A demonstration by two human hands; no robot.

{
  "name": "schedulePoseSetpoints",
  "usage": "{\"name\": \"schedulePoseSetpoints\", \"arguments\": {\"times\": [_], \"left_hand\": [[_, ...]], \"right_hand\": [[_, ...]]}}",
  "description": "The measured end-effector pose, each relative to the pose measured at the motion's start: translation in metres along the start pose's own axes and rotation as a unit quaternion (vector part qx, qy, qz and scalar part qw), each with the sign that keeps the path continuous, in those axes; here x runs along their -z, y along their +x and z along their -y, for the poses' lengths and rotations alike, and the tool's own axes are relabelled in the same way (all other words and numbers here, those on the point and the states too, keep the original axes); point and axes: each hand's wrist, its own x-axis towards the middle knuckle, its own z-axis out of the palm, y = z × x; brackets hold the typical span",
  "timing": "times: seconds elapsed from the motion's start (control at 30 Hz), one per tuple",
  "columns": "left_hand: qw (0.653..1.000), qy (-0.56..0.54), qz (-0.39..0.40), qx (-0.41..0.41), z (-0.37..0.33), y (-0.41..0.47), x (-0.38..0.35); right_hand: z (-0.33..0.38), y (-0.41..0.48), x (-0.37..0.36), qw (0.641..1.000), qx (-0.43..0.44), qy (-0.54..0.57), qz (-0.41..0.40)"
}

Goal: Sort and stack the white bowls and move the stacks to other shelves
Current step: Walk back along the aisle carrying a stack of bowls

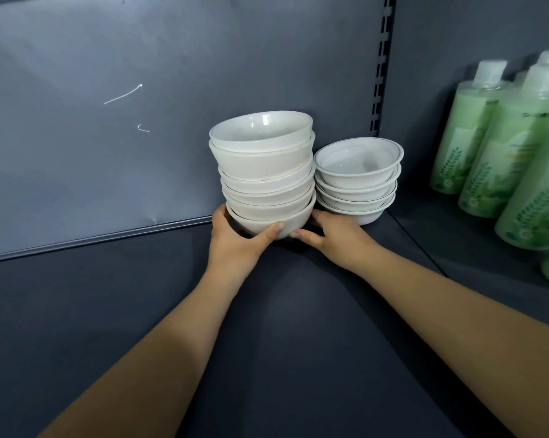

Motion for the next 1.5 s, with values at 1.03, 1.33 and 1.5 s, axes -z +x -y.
{"name": "schedulePoseSetpoints", "arguments": {"times": [1.03, 1.33, 1.5], "left_hand": [[0.828, 0.388, -0.384, 0.13, 0.003, -0.49, 0.322], [0.749, 0.354, -0.459, 0.322, 0.051, -0.671, 0.418], [0.712, 0.322, -0.487, 0.39, 0.072, -0.724, 0.453]], "right_hand": [[0.284, -0.297, -0.208, 0.873, 0.469, 0.03, 0.13], [0.373, -0.423, -0.366, 0.834, 0.472, 0.075, 0.276], [0.412, -0.456, -0.418, 0.808, 0.481, 0.05, 0.336]]}}
